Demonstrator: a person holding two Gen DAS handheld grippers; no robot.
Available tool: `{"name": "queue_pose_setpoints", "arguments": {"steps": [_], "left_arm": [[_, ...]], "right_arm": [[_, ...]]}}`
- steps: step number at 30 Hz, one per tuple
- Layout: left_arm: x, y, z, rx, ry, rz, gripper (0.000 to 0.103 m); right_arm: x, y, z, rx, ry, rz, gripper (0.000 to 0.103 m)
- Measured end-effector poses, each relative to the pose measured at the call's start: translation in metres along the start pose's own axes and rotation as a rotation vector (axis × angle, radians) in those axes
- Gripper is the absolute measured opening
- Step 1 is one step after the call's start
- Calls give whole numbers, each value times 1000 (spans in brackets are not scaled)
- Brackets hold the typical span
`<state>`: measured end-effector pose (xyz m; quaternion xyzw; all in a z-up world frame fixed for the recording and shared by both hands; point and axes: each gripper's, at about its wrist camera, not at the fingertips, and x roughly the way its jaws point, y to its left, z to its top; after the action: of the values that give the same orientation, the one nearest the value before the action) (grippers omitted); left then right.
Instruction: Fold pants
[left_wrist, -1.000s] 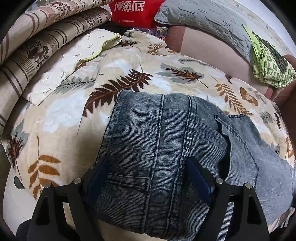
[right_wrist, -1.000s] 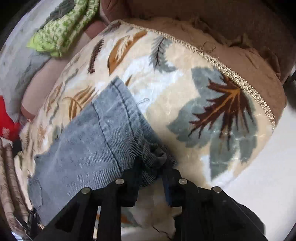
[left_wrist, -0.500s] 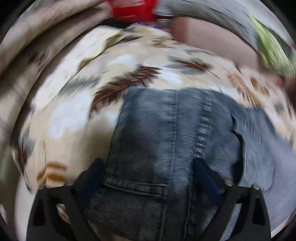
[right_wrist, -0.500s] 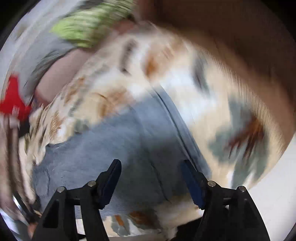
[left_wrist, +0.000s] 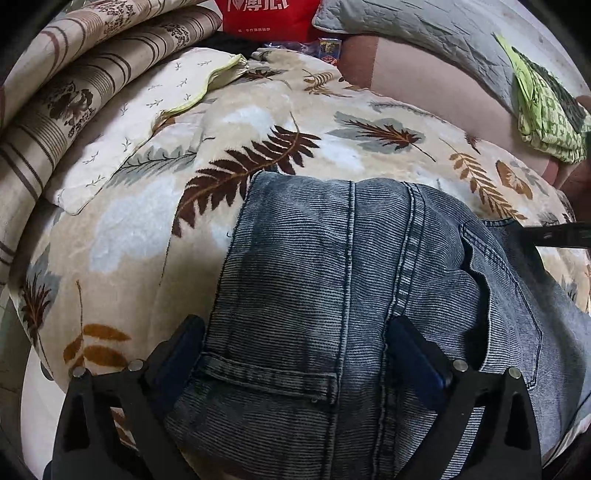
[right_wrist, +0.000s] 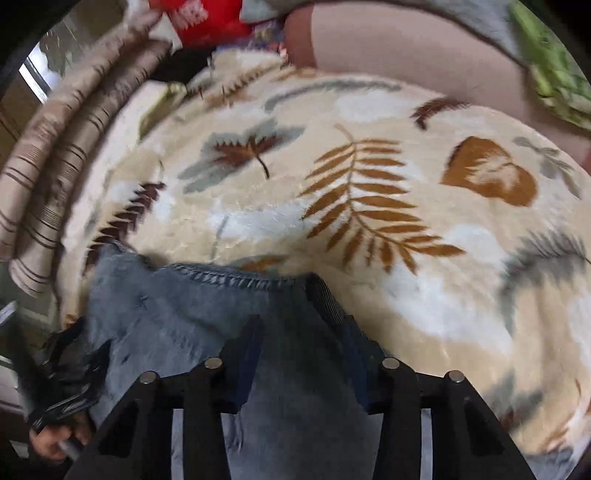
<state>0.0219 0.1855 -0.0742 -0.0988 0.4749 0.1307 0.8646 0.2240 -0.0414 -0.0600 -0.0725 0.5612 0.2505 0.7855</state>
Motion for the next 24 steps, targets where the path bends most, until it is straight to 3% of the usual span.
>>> {"name": "queue_pose_setpoints", "arguments": {"steps": [1,3,7,12,15,20,23,24], "left_arm": [[1,1,1,-3,2,-4,102],[2,2,1,-8,5,-11,102],[1,0,2,-9,1,-1,102],[-7,-5,2,3,-34,19,102],[-26,-10,1,15,-130,29,102],[-65,-31,-6,87,-350,16,102],[-67,-51,-11,173,-353,-35,102],[-65,-55,-13,196,-342,-53,102]], "right_arm": [[10,0,3,-14,34,3,23],[21,5,3,-64,78,-8,5],[7,13,14,-128,16,-100,2],[41,0,24,-88,21,-134,2],[32,-8,17,-20,-30,-92,6],[-50,-19,-26,152,-215,-70,9],[-84,-26,-72,274,-261,51,28],[-90,-31,-92,325,-258,110,41]]}}
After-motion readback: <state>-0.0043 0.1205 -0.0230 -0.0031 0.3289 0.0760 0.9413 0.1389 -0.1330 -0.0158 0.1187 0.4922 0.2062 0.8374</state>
